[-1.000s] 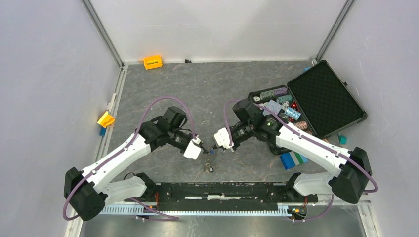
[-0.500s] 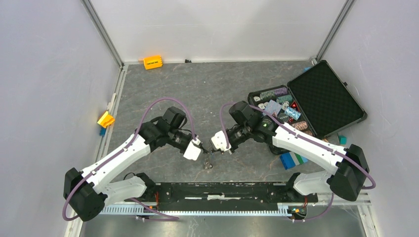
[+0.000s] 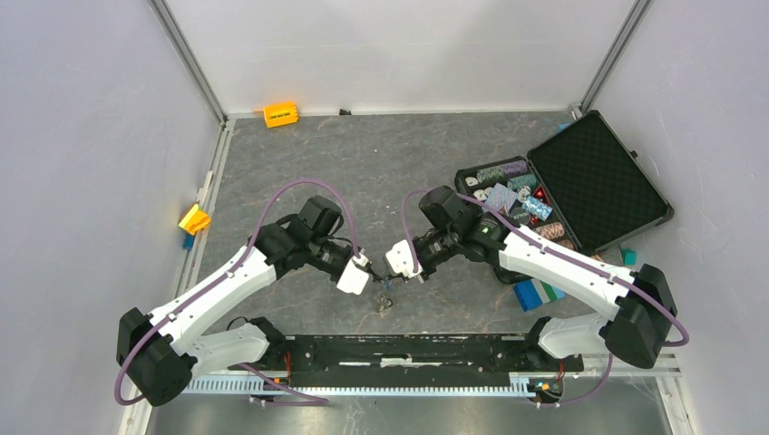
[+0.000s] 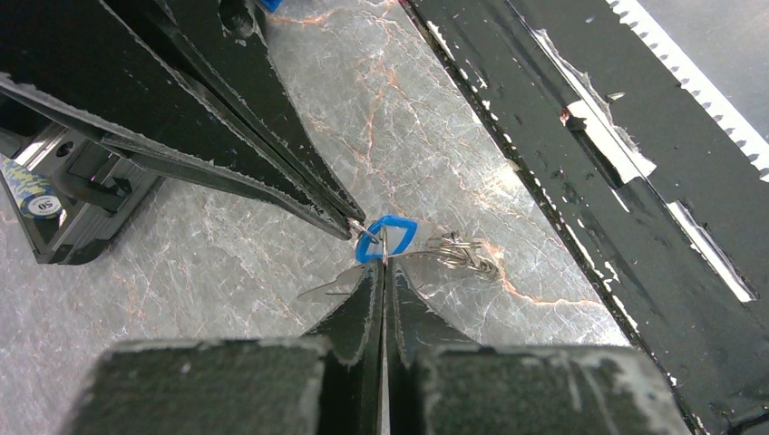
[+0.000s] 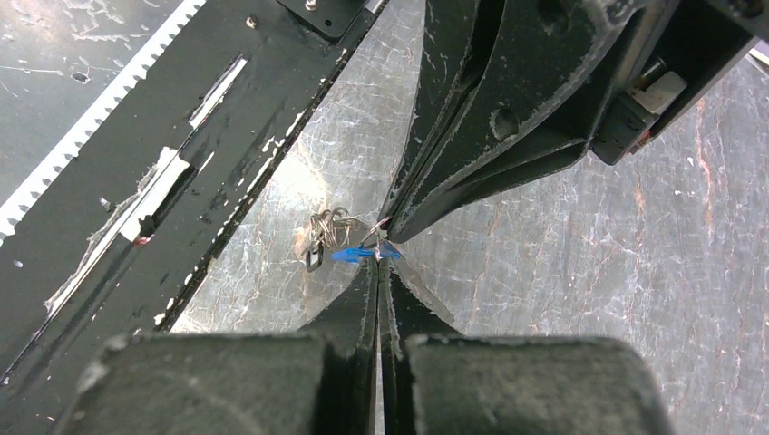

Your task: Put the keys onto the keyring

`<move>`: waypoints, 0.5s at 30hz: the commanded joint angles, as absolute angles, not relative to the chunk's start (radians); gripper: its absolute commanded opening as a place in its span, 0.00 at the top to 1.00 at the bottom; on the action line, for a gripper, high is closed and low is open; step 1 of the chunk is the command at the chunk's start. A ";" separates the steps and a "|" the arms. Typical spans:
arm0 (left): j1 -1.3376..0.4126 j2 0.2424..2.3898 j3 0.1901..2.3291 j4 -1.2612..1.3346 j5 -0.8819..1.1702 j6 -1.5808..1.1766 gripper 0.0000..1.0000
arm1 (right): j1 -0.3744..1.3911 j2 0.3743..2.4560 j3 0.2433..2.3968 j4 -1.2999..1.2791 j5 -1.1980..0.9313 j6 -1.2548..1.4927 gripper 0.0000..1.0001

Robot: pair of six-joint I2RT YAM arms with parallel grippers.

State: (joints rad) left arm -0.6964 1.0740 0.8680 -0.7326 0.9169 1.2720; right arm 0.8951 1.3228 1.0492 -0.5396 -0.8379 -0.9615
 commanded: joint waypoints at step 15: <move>-0.700 1.082 0.890 -0.730 0.918 1.291 0.98 | 0.905 1.323 1.069 -0.531 -0.850 -0.955 1.00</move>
